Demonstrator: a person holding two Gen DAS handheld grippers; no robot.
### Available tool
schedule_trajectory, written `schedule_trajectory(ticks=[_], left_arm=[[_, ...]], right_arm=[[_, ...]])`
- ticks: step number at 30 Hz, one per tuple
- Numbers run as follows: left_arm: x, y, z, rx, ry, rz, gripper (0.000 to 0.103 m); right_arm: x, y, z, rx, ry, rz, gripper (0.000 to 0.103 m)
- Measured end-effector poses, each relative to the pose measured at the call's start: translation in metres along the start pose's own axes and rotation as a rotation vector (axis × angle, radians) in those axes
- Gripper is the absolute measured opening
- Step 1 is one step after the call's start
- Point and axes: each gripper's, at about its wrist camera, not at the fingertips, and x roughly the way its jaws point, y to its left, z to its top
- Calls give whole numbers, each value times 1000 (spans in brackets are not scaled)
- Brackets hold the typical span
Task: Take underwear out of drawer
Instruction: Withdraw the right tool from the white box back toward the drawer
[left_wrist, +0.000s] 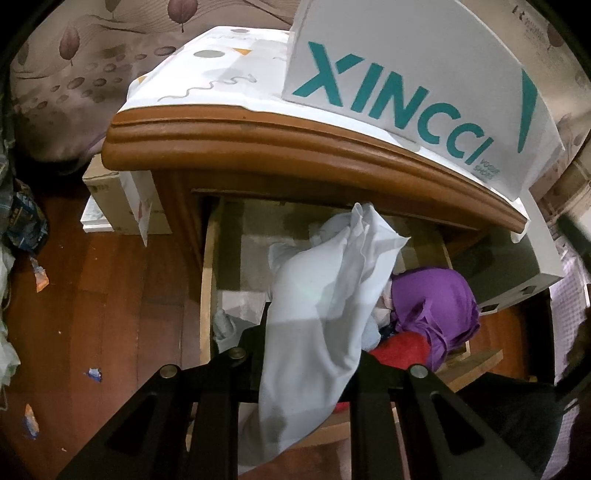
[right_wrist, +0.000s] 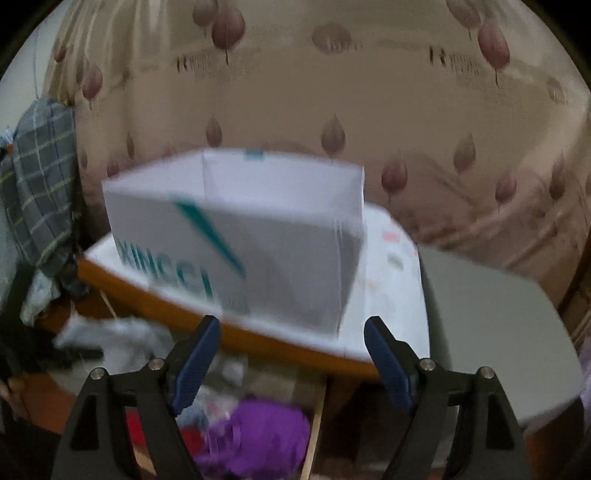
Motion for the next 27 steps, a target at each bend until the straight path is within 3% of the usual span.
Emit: schedule_trajectory(ticks=[5,9,16,27], left_arm=[[-12,-8,-1,8,-33,26,15],[-29,-12,-1,-12,-70,37,15],[-54,-18,-6,-21,-98,105,15],[-113,-30,9,-31,-152,133,15]], right_arm=[[35,-9,-51,66,103,-21,82],[55,-15,-77,100,132,-20,82],[62,-33,-82,154,149,-45,82],[69,-30,-91,160,206,-3,82]])
